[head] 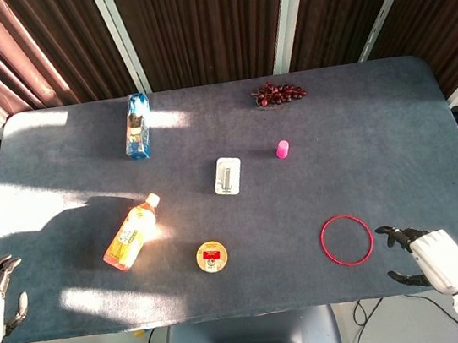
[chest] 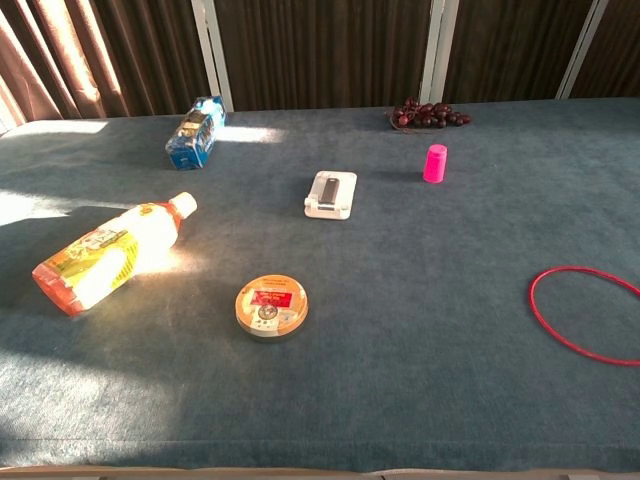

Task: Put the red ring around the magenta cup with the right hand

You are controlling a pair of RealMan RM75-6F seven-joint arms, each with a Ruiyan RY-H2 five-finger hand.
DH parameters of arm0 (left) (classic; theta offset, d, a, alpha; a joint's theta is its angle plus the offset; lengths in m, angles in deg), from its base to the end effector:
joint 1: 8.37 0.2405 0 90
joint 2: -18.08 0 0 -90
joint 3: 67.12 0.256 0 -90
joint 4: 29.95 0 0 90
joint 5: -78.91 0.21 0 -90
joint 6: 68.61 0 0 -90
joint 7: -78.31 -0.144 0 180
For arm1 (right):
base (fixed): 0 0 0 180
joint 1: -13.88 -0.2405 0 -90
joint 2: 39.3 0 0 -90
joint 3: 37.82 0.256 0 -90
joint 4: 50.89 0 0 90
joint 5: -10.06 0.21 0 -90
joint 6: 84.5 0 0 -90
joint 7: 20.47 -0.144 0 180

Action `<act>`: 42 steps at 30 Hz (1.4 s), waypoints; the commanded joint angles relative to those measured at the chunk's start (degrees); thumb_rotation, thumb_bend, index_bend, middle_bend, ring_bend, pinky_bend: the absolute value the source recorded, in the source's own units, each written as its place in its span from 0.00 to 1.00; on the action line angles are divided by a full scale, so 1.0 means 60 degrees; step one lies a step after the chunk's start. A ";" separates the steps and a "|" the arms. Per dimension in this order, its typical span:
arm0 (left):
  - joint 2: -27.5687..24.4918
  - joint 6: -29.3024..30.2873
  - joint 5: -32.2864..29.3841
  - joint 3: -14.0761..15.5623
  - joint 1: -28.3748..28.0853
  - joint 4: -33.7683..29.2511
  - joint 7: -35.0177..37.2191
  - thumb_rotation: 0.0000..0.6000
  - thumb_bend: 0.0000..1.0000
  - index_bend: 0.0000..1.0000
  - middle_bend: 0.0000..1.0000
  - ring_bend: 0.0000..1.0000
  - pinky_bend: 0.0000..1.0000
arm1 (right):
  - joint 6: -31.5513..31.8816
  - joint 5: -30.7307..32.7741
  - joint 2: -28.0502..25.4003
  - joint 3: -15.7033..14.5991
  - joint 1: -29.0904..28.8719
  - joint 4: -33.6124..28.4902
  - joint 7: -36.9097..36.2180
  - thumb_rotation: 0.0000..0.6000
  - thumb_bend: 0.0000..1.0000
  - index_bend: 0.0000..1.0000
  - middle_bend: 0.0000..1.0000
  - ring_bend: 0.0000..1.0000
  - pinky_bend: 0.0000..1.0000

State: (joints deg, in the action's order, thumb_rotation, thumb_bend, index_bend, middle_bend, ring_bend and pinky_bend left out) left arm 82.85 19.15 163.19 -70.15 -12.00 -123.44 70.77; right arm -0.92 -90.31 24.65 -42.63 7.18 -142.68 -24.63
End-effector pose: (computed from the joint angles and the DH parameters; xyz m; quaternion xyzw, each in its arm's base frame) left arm -0.3110 0.1744 0.1618 -0.5903 -0.3570 -0.3613 0.6274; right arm -0.2880 -0.1560 0.1263 0.6882 -0.3882 0.4016 0.4630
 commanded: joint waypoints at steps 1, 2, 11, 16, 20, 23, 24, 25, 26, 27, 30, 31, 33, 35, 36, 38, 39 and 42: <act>-0.0012 -0.0006 -0.0041 -0.0011 0.0012 -0.0019 -0.0030 1.00 0.46 0.21 0.14 0.11 0.26 | -0.0555 -0.0212 -0.0091 -0.0226 -0.0319 -0.0108 -0.0187 1.00 0.11 0.52 0.79 0.79 1.00; -0.0018 -0.0019 -0.0073 -0.0015 0.0017 -0.0034 -0.0039 1.00 0.46 0.21 0.14 0.11 0.26 | -0.0686 -0.0214 -0.0063 -0.0242 -0.0382 -0.0111 -0.0183 1.00 0.11 0.53 0.82 0.82 1.00; -0.0044 0.0035 -0.0129 -0.0073 0.0046 -0.0080 -0.0031 1.00 0.46 0.21 0.14 0.11 0.26 | -0.1974 0.0341 0.0281 -0.0216 -0.0915 -0.0046 -0.0243 1.00 0.32 0.57 0.88 0.90 1.00; -0.0036 0.0000 -0.0184 -0.0107 0.0030 -0.0058 -0.0014 1.00 0.46 0.21 0.14 0.11 0.26 | -0.2508 0.0702 0.0412 -0.0186 -0.1085 -0.0027 -0.0070 1.00 0.39 0.57 0.88 0.90 1.00; -0.0035 -0.0042 -0.0218 -0.0152 -0.0001 -0.0014 0.0100 1.00 0.46 0.21 0.14 0.11 0.26 | -0.3036 0.1197 0.0705 -0.0074 -0.1254 0.0091 0.0170 1.00 0.39 0.58 0.88 0.90 1.00; -0.0043 -0.0051 -0.0208 -0.0153 -0.0006 -0.0010 0.0133 1.00 0.46 0.21 0.14 0.11 0.26 | -0.3195 0.1403 0.0831 -0.0042 -0.1298 0.0174 0.0343 1.00 0.40 0.59 0.88 0.90 1.00; -0.0043 -0.0058 -0.0211 -0.0157 -0.0010 -0.0007 0.0138 1.00 0.46 0.21 0.14 0.11 0.26 | -0.3242 0.1459 0.0861 -0.0042 -0.1307 0.0199 0.0395 1.00 0.40 0.60 0.88 0.90 1.00; -0.0041 -0.0068 -0.0215 -0.0161 -0.0016 -0.0003 0.0148 1.00 0.46 0.21 0.14 0.11 0.26 | -0.3298 0.1534 0.0897 -0.0037 -0.1320 0.0224 0.0456 1.00 0.40 0.60 0.88 0.90 1.00; -0.0037 -0.0081 -0.0221 -0.0167 -0.0025 0.0005 0.0153 1.00 0.46 0.21 0.14 0.11 0.26 | -0.3331 0.1583 0.0920 -0.0034 -0.1328 0.0240 0.0493 1.00 0.40 0.61 0.88 0.91 1.00; -0.0033 -0.0090 -0.0222 -0.0171 -0.0032 0.0012 0.0157 1.00 0.46 0.21 0.14 0.11 0.26 | -0.3359 0.1629 0.0943 -0.0031 -0.1333 0.0256 0.0529 1.00 0.40 0.61 0.89 0.91 1.00; -0.0020 -0.0108 -0.0222 -0.0178 -0.0047 0.0030 0.0163 1.00 0.46 0.21 0.14 0.11 0.26 | -0.3405 0.1796 0.1030 -0.0002 -0.1335 0.0326 0.0689 1.00 0.40 0.62 0.89 0.92 1.00; -0.0019 -0.0114 -0.0223 -0.0179 -0.0051 0.0034 0.0165 1.00 0.46 0.21 0.14 0.11 0.26 | -0.3418 0.1850 0.1058 0.0011 -0.1335 0.0351 0.0739 1.00 0.40 0.62 0.89 0.92 1.00; -0.0015 -0.0119 -0.0222 -0.0181 -0.0055 0.0037 0.0170 1.00 0.46 0.21 0.14 0.11 0.26 | -0.3459 0.1967 0.1112 0.0039 -0.1341 0.0401 0.0833 1.00 0.41 0.62 0.90 0.92 1.00; -0.0010 -0.0125 -0.0229 -0.0188 -0.0062 0.0044 0.0167 1.00 0.47 0.21 0.14 0.11 0.26 | -0.3550 0.2128 0.1170 0.0073 -0.1362 0.0464 0.0929 1.00 0.41 0.62 0.90 0.92 1.00; -0.0007 -0.0127 -0.0231 -0.0189 -0.0064 0.0045 0.0166 1.00 0.47 0.21 0.14 0.11 0.26 | -0.3598 0.2205 0.1194 0.0090 -0.1374 0.0491 0.0963 1.00 0.41 0.62 0.90 0.92 1.00; -0.0002 -0.0125 -0.0233 -0.0193 -0.0065 0.0047 0.0168 1.00 0.46 0.21 0.14 0.11 0.26 | -0.3721 0.2383 0.1261 0.0131 -0.1410 0.0560 0.1033 1.00 0.41 0.62 0.90 0.92 1.00; -0.0005 -0.0124 -0.0235 -0.0193 -0.0063 0.0046 0.0171 1.00 0.46 0.21 0.14 0.11 0.26 | -0.3777 0.2455 0.1289 0.0145 -0.1427 0.0592 0.1063 1.00 0.41 0.62 0.90 0.92 1.00; -0.0003 -0.0136 -0.0248 -0.0199 -0.0070 0.0049 0.0172 1.00 0.47 0.21 0.14 0.11 0.26 | -0.3937 0.2675 0.1384 0.0193 -0.1479 0.0699 0.1152 1.00 0.41 0.62 0.90 0.92 1.00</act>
State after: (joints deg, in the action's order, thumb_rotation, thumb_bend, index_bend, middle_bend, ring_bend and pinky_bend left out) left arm 82.84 18.32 161.70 -71.35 -12.42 -123.14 71.81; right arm -24.25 -74.57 32.72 -41.62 -1.54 -138.74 -17.95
